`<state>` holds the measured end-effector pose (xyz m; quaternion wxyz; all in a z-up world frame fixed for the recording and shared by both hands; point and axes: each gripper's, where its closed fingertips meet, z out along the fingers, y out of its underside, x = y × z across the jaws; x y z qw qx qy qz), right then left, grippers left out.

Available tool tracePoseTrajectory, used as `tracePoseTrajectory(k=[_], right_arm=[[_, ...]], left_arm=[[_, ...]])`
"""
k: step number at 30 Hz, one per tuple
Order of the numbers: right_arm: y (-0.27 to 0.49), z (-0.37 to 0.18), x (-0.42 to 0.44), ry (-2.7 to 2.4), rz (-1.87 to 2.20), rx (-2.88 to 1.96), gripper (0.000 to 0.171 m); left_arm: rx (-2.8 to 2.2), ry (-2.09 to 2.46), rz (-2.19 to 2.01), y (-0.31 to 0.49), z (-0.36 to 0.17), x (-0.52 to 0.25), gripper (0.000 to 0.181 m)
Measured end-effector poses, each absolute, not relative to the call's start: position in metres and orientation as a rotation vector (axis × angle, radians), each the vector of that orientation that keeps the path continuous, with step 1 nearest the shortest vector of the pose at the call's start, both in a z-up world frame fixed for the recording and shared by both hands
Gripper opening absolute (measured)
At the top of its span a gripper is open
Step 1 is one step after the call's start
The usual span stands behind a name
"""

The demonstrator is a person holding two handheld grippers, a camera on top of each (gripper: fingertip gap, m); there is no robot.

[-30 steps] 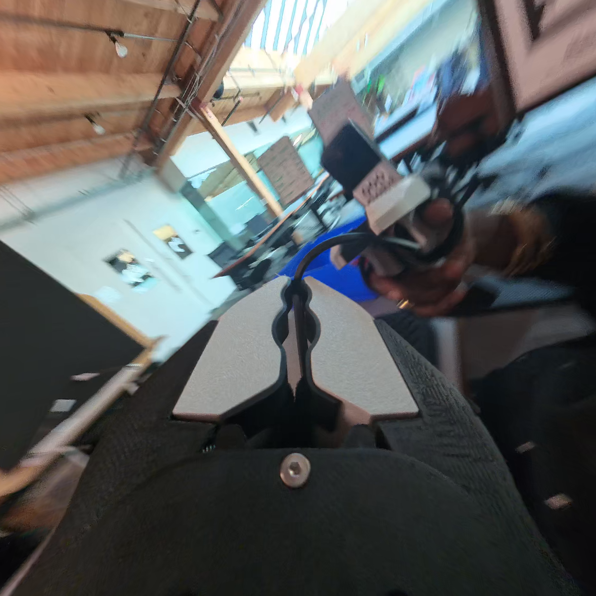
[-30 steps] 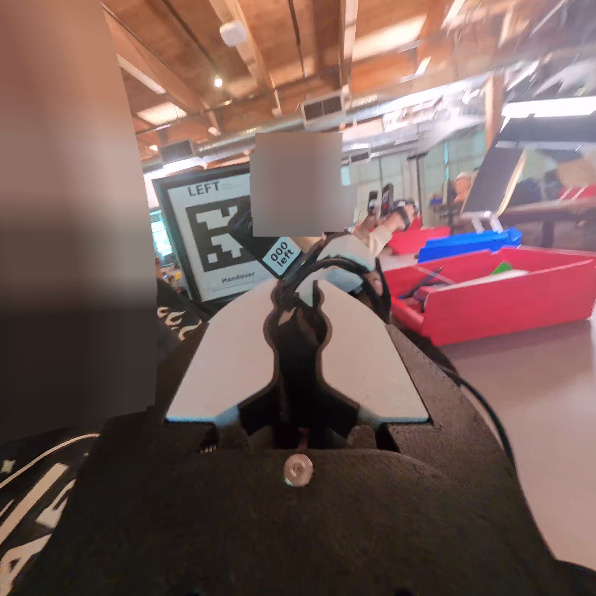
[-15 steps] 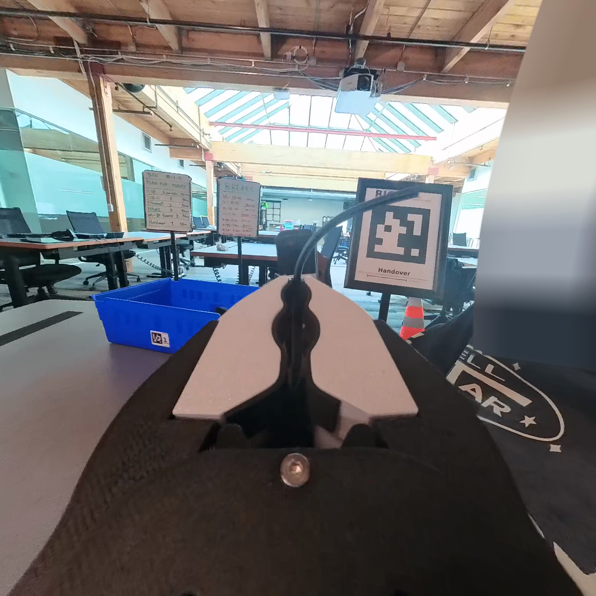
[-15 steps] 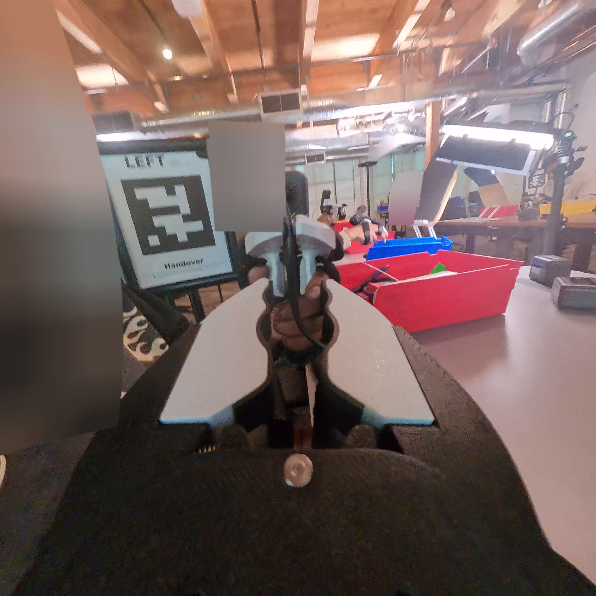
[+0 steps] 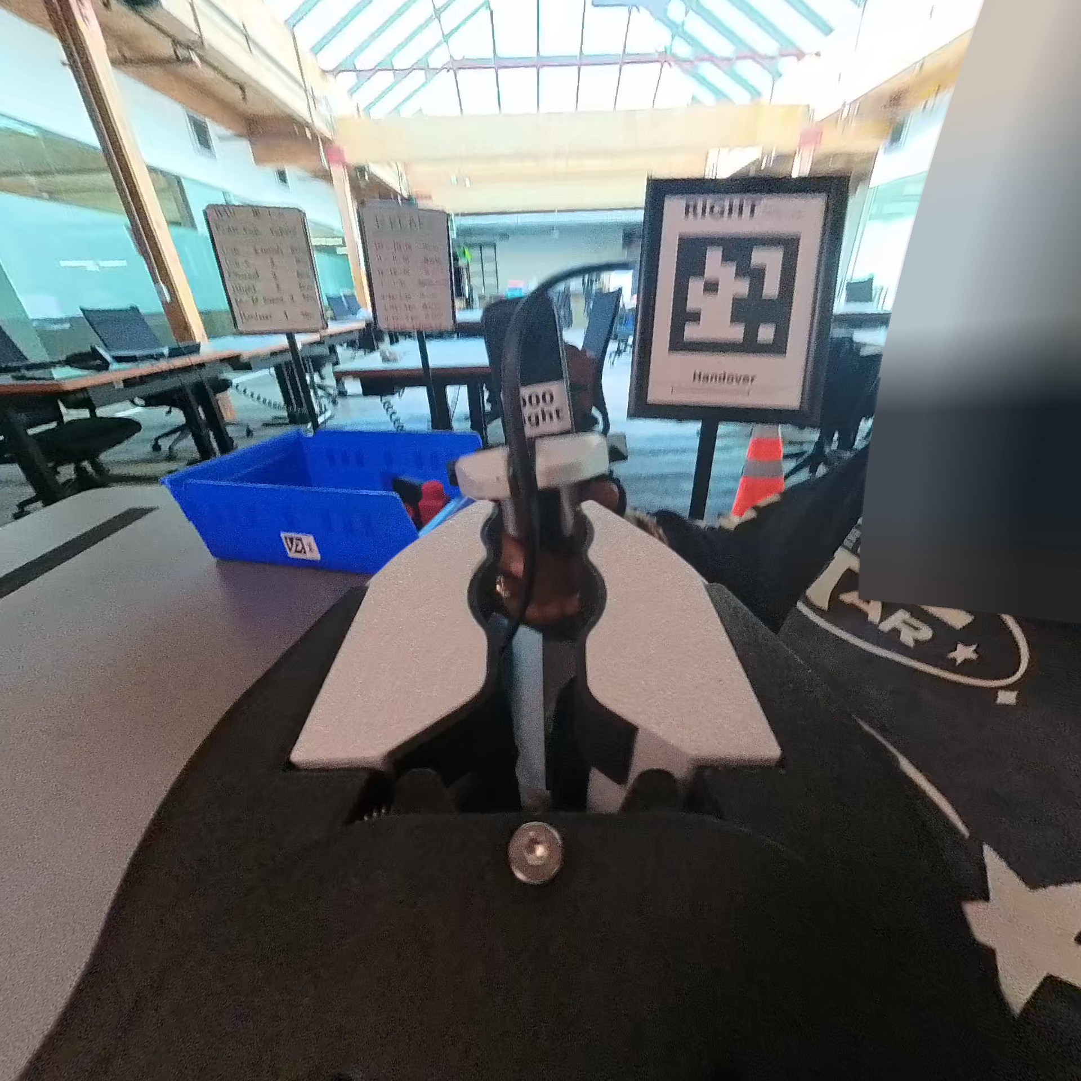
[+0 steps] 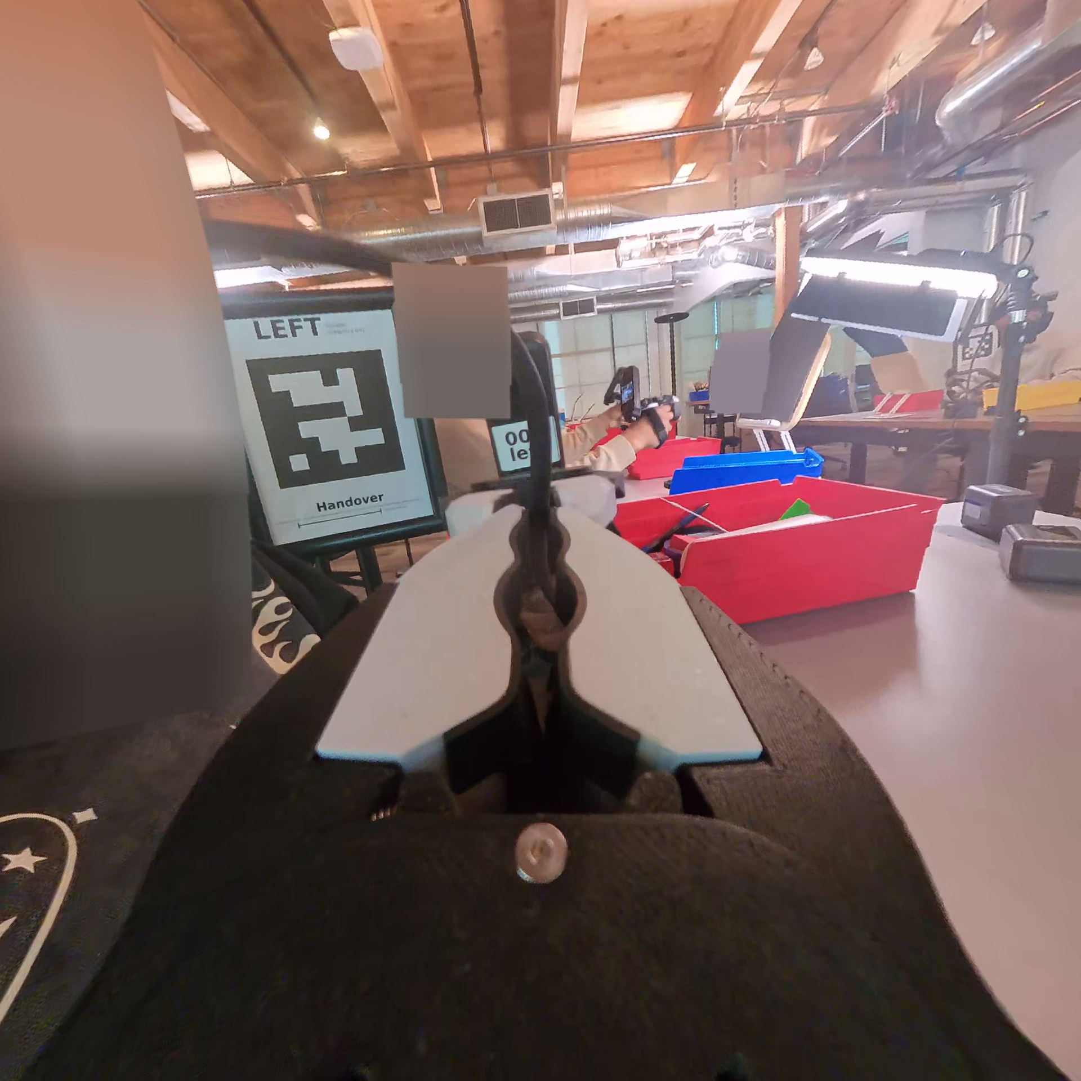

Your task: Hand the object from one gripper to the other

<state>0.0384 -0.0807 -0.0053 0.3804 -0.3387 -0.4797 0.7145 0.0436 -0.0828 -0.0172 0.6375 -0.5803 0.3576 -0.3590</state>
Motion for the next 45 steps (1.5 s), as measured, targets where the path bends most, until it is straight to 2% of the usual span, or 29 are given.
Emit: tracePoseTrajectory(k=[3,5,9,13,18,22,28,32,38,45], right_arm=[[-0.08,-0.001,0.042,-1.214,1.83,-0.854,0.006],[-0.081,0.001,0.044,-1.215,1.834,-0.846,0.006],[-0.081,0.004,0.045,-1.176,1.814,-0.811,0.006],[-0.081,-0.004,0.038,-1.203,1.782,-0.832,0.021],[-0.088,-0.026,0.023,-1.297,1.638,-0.843,0.024],[-0.095,-0.033,0.018,-1.342,1.554,-0.804,0.021],[-0.095,-0.032,0.021,-1.357,1.521,-0.78,0.005],[-0.097,-0.029,0.024,-1.373,1.559,-0.787,0.004],[-0.082,-0.005,0.038,-1.219,1.724,-0.825,0.003],[-0.074,0.001,0.042,-1.17,1.758,-0.847,0.004]], left_arm=[[-1.354,0.852,-0.767,-0.081,-0.024,0.047,0.015],[-1.352,0.845,-0.78,-0.082,-0.024,0.048,0.004],[-1.335,0.805,-0.856,-0.082,-0.02,0.048,0.004],[-1.28,0.732,-0.942,-0.084,-0.007,0.044,0.004],[-1.221,0.673,-1.034,-0.088,0.004,0.042,0.004],[-1.194,0.654,-1.124,-0.089,0.007,0.045,0.004],[-1.18,0.63,-1.132,-0.087,0.01,0.043,0.004],[-1.166,0.609,-1.093,-0.085,0.012,0.038,0.006],[-1.271,0.7,-0.925,-0.075,-0.008,0.037,0.021],[-1.374,0.831,-0.574,-0.059,-0.038,0.056,0.015]])
